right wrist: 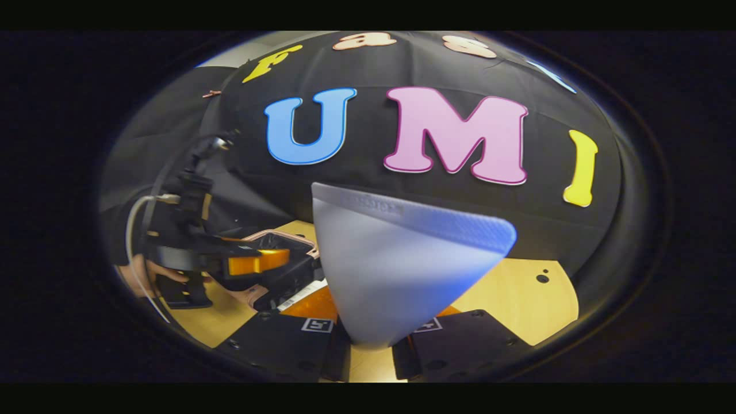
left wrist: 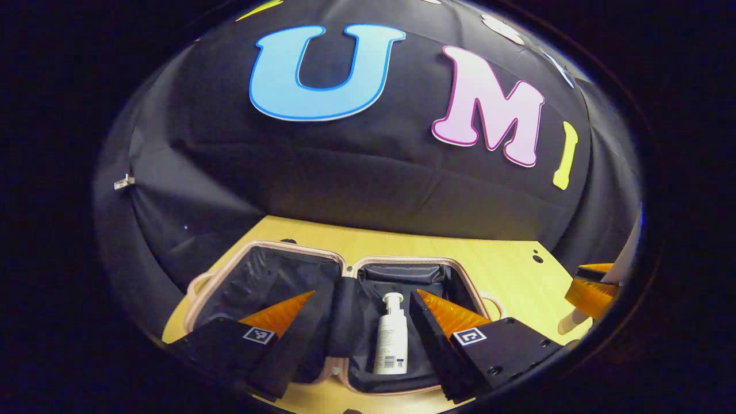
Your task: First open the suitcase, pack the skin care products into it, and then close the suitcase.
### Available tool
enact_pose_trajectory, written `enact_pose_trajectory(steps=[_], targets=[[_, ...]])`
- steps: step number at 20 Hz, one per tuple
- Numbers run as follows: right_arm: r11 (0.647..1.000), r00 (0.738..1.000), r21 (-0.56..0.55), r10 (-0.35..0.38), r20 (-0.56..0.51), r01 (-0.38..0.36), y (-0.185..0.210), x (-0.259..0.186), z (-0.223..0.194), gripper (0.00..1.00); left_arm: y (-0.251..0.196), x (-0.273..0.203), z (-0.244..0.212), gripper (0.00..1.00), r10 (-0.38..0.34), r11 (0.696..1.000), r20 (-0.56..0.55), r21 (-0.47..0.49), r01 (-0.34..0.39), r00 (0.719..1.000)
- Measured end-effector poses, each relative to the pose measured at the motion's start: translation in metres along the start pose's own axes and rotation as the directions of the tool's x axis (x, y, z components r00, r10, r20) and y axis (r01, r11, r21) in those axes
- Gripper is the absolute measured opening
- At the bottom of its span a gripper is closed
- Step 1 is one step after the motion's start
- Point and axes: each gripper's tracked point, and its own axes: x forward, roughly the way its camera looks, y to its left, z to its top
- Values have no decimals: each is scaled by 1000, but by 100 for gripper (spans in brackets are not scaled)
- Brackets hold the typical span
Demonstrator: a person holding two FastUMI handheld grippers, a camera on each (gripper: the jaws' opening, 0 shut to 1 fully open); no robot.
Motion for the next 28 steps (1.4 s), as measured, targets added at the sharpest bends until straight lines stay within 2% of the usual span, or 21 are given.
enact_pose_trajectory(steps=[4,7,9,11,12,15,17,19,20,21,22,23,24,25,26,28], targets=[[999,997,28,35,-69,-33,30,44,-17,28,-7,-36,23,96,-7,999,112,-34,11,994],[999,984,34,33,-173,-27,41,74,-54,28,19,-67,14,96,36,998,135,53,-44,990],[997,967,80,19,-254,2,46,88,-80,28,25,-86,8,96,32,995,133,90,-44,991],[994,935,101,-2,-356,41,46,101,-106,27,16,-95,-6,96,-28,996,121,88,18,992],[992,915,112,-6,-403,56,46,106,-119,27,17,-99,-15,96,-35,997,112,78,26,993],[976,854,184,-2,-520,115,48,111,-155,26,27,-104,-32,96,-6,998,91,68,-1,996],[964,829,215,-10,-559,156,50,119,-169,26,29,-106,-33,96,-1,998,88,66,-5,996],[960,801,204,-32,-598,191,49,126,-185,26,20,-106,-31,96,-54,998,82,34,51,995],[955,793,209,-40,-608,209,49,129,-187,27,23,-103,-33,96,-57,998,74,22,56,996],[948,792,216,-58,-607,235,44,131,-187,40,29,-101,-31,96,-48,999,75,18,46,996],[943,808,221,-75,-584,248,40,132,-178,33,36,-100,-28,96,-35,999,82,16,34,996],[944,822,214,-92,-562,252,36,132,-171,55,45,-98,-25,96,-14,1000,89,14,13,996],[946,842,223,-84,-533,236,37,132,-159,53,55,-95,-24,96,9,1000,92,9,-10,996],[948,855,224,-82,-512,225,38,130,-152,74,70,-90,-21,96,38,999,92,2,-39,995],[953,869,223,-69,-491,202,38,124,-143,74,84,-86,-19,96,68,998,98,-11,-67,993],[970,901,179,-75,-427,166,31,109,-121,84,119,-68,-14,96,113,993,84,-54,-109,990]])
